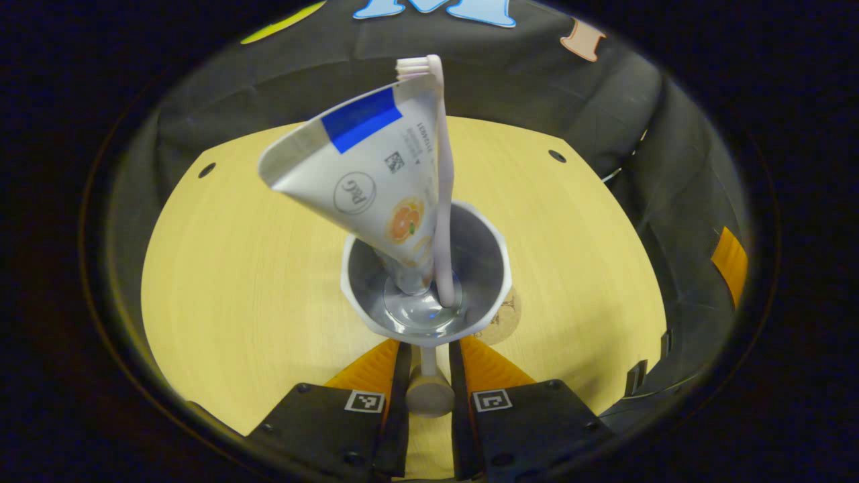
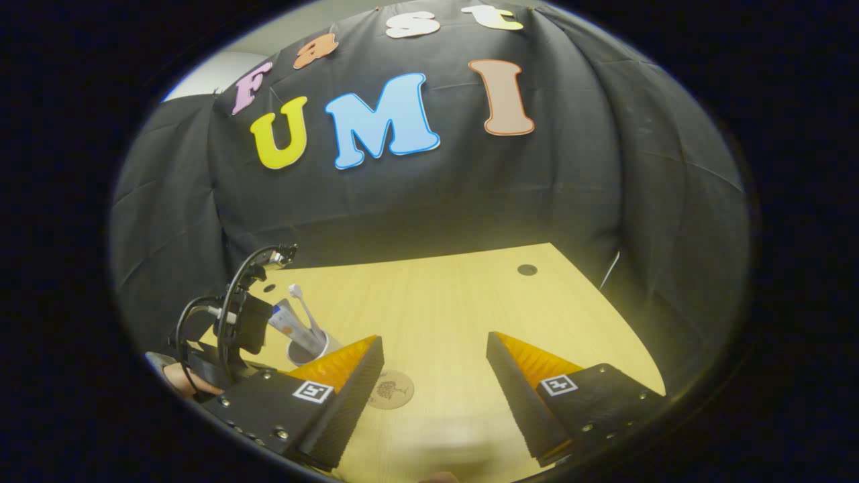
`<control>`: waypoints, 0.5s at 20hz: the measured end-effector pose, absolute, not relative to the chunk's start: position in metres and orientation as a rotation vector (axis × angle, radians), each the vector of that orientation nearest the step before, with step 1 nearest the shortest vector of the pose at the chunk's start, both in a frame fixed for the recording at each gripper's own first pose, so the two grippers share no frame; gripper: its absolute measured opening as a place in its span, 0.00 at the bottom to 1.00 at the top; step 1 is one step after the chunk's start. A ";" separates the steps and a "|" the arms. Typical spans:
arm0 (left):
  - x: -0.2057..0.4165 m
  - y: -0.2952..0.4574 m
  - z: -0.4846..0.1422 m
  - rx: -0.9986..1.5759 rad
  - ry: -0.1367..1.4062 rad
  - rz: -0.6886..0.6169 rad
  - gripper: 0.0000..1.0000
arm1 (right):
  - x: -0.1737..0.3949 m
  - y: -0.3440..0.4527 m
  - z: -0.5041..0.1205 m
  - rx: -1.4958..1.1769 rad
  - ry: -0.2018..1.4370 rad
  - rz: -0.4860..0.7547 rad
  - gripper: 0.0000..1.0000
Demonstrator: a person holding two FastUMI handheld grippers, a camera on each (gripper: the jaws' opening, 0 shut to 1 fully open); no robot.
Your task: Put the toothbrush and toothpaste on the desktop into the cup, then pick up the cup and place it on the coaster on the desktop.
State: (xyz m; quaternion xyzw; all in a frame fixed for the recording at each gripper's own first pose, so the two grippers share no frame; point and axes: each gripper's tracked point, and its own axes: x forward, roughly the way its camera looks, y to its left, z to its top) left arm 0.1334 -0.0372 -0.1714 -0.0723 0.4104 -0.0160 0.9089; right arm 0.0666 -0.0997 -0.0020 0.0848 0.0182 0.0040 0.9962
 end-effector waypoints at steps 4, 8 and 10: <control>0.133 -0.064 -0.178 -0.135 0.867 -0.059 0.34 | 0.061 -0.115 -0.006 0.180 0.037 0.003 0.96; 0.133 -0.083 -0.188 -0.110 0.898 -0.066 0.33 | 0.058 -0.130 -0.010 0.181 0.042 -0.001 0.96; 0.135 -0.091 -0.190 -0.099 0.904 -0.064 0.33 | 0.056 -0.137 -0.013 0.184 0.044 0.000 0.96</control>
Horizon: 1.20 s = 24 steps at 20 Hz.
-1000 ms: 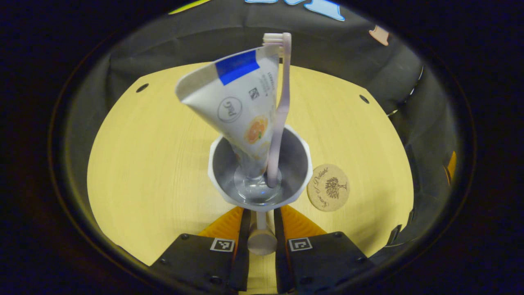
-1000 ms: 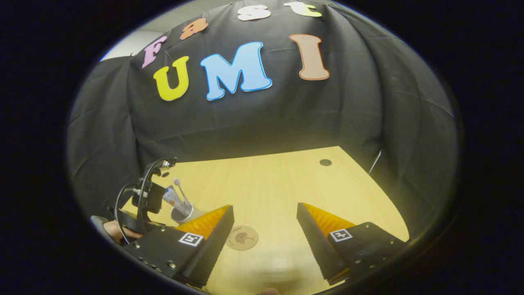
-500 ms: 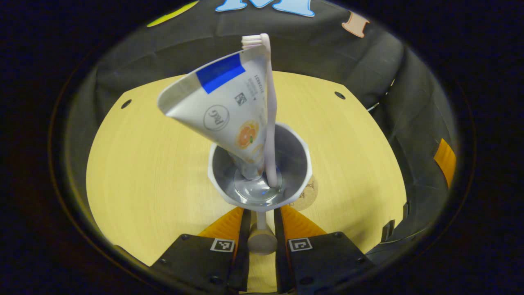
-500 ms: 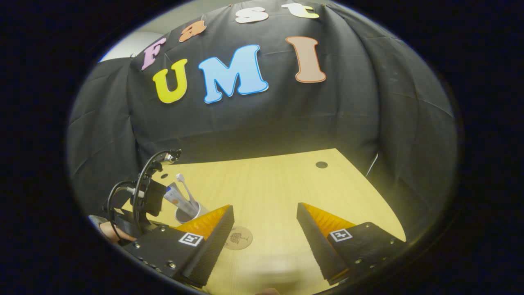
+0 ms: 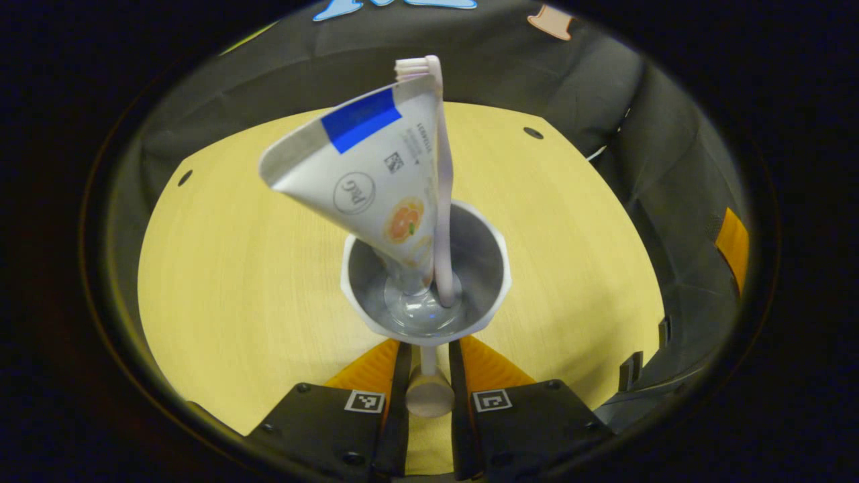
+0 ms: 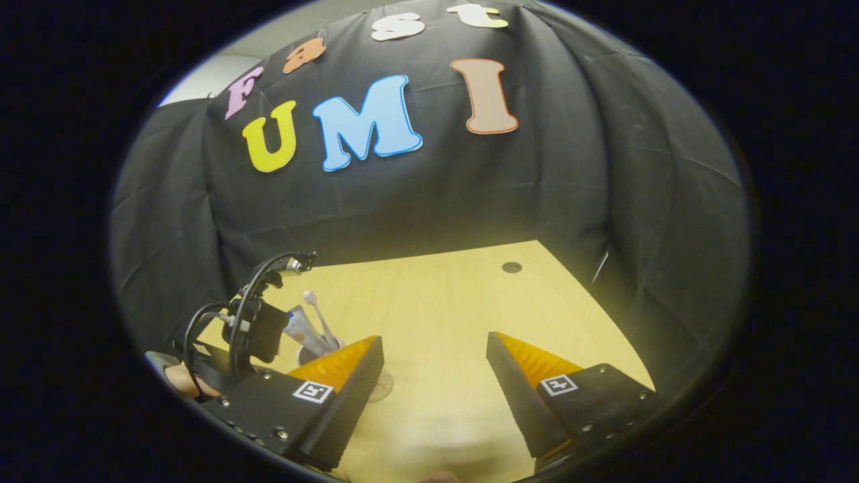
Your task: Put the toothbrush and toothpaste on the desktop into the cup, then pick up the cup and place it on the coaster on the desktop.
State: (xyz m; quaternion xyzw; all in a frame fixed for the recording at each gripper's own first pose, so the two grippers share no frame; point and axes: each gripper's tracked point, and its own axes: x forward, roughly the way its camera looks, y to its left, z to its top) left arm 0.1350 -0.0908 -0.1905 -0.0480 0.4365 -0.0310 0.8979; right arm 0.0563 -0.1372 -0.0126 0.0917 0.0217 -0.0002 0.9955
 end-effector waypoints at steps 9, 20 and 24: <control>0.144 -0.102 -0.202 -0.085 0.930 -0.009 0.33 | 0.060 -0.167 -0.016 0.187 0.053 0.021 0.96; 0.146 -0.103 -0.206 -0.072 0.916 0.028 0.36 | 0.054 -0.170 -0.019 0.101 0.054 0.077 0.96; 0.141 -0.104 -0.200 -0.082 0.878 0.029 0.39 | 0.045 -0.164 -0.017 0.079 0.047 0.078 0.96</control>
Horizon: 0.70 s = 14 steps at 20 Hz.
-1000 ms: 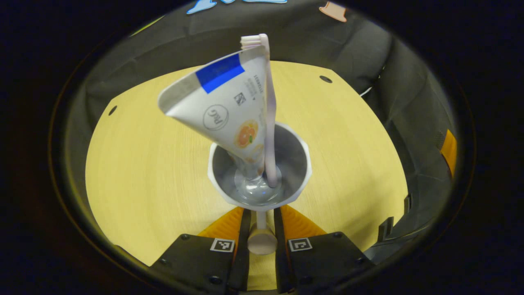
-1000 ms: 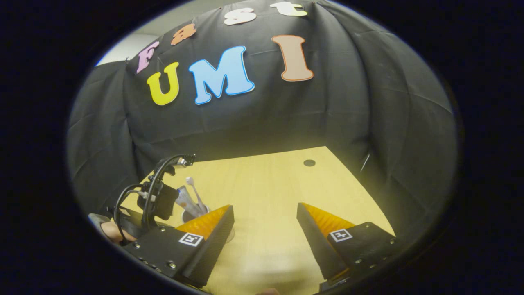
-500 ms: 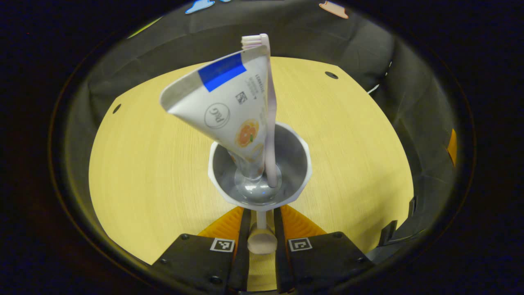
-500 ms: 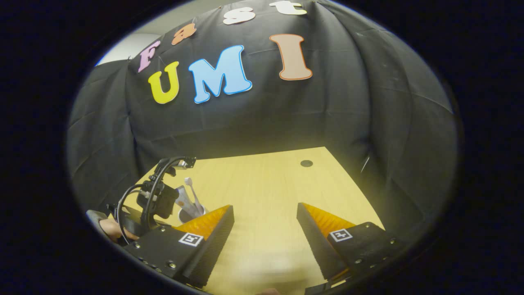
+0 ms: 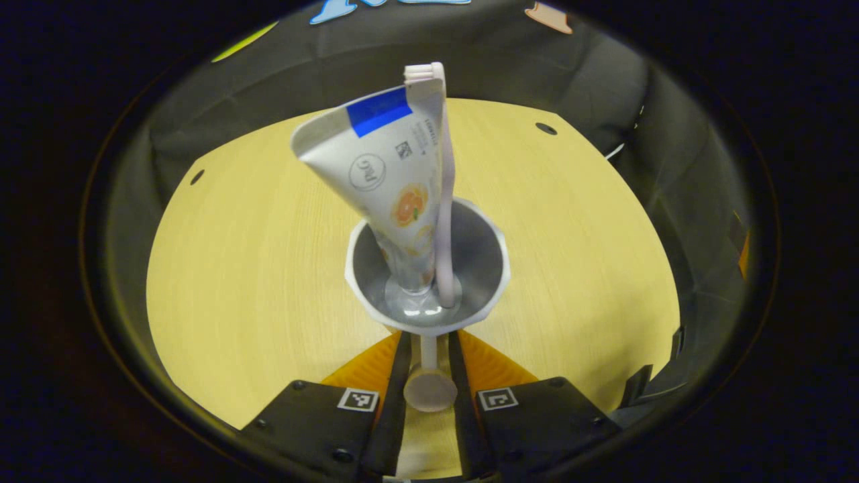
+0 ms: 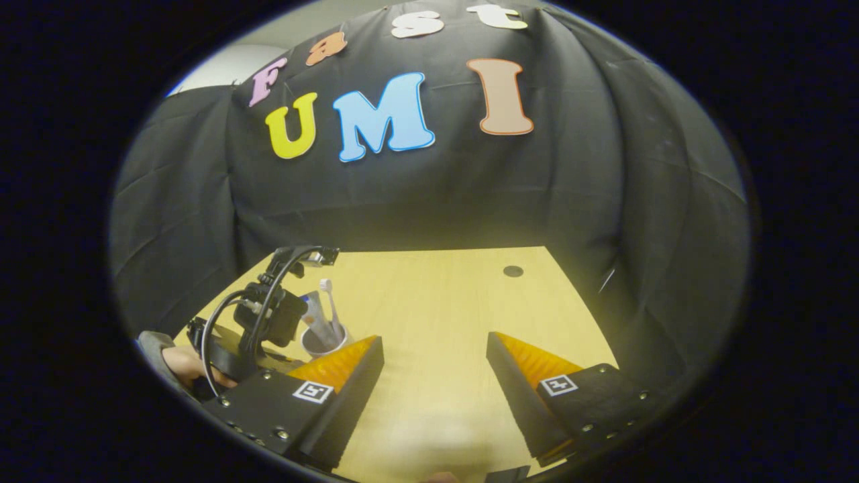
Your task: Put the toothbrush and toothpaste on the desktop into the cup, then pick up the cup and place it on the coaster on the desktop.
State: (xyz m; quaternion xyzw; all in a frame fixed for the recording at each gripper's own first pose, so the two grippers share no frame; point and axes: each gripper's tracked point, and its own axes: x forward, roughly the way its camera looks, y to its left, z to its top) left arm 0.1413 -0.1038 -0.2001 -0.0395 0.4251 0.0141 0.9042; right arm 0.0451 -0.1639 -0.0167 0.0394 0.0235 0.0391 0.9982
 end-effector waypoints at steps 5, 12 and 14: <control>0.133 -0.103 -0.177 -0.097 0.769 -0.008 0.58 | 0.036 -0.155 -0.009 0.058 0.025 0.043 0.96; 0.102 -0.083 -0.108 -0.128 0.511 -0.002 0.89 | 0.022 -0.139 0.006 0.030 -0.040 -0.016 0.96; 0.094 -0.072 -0.087 -0.116 0.429 0.011 0.89 | 0.017 -0.133 0.010 0.018 -0.057 -0.035 0.96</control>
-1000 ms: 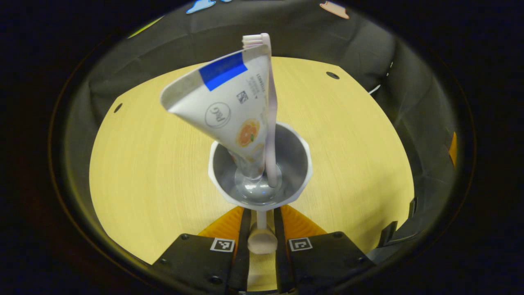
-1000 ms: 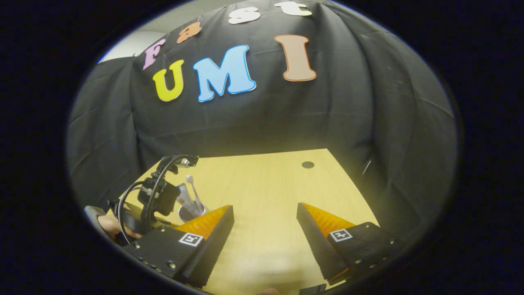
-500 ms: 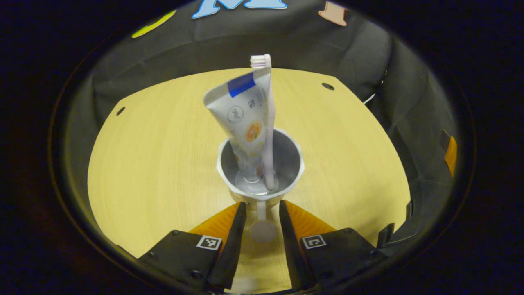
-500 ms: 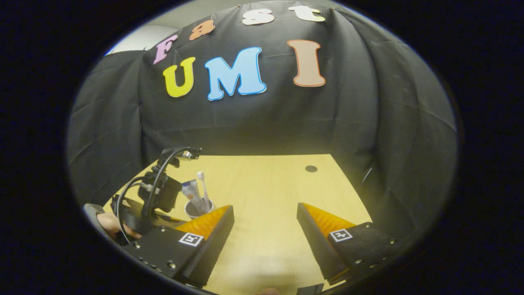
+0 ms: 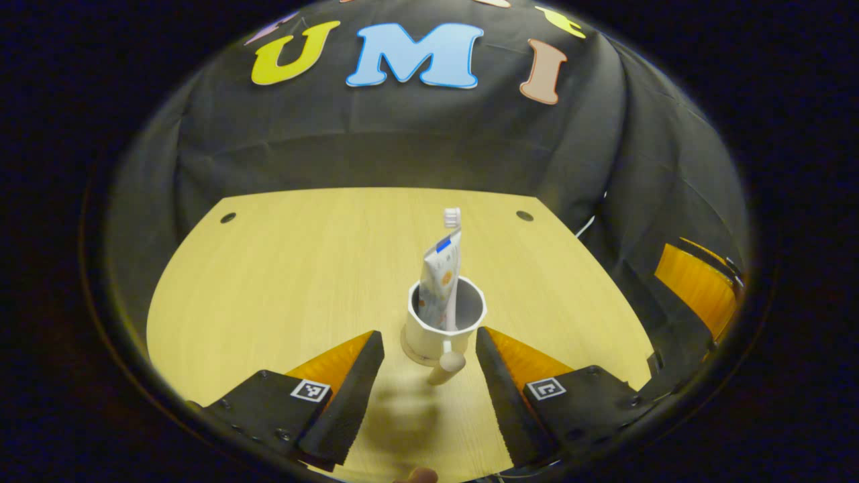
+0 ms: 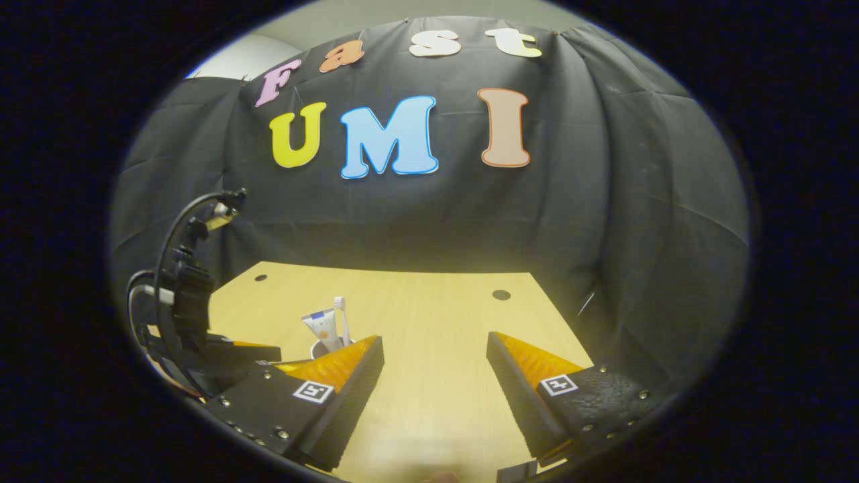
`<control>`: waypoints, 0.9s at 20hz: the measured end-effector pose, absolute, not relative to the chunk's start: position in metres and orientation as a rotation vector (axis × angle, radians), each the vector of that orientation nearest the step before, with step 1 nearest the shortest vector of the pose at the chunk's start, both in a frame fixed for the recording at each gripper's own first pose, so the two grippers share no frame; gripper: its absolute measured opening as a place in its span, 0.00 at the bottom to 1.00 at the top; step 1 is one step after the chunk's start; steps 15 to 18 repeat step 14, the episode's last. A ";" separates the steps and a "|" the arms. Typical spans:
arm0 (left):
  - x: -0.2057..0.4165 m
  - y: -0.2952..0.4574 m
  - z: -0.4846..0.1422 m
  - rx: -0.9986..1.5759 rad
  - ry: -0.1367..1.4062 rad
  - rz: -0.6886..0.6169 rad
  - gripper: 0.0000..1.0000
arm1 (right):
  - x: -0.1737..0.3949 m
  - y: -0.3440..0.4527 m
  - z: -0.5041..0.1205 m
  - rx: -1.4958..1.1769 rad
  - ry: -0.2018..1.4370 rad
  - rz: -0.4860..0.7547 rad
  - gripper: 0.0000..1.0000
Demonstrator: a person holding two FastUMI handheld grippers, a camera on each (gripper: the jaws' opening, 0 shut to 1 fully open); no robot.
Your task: Put the toothbrush and toothpaste on the desktop into the cup, then pick up the cup and place it on the coaster on the desktop.
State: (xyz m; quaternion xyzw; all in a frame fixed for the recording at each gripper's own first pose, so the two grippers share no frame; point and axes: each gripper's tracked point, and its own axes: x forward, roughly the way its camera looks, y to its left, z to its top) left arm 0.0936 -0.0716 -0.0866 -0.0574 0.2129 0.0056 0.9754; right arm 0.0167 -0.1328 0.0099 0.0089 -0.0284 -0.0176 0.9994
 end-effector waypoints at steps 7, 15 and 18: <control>0.060 -0.043 0.002 0.003 0.099 0.072 0.91 | -0.007 -0.116 0.026 -0.010 -0.126 -0.095 0.96; 0.019 -0.057 0.045 0.038 -0.090 0.130 0.92 | -0.025 -0.107 0.048 -0.030 -0.204 -0.079 0.96; 0.019 -0.057 0.045 0.038 -0.090 0.130 0.92 | -0.025 -0.107 0.048 -0.030 -0.204 -0.079 0.96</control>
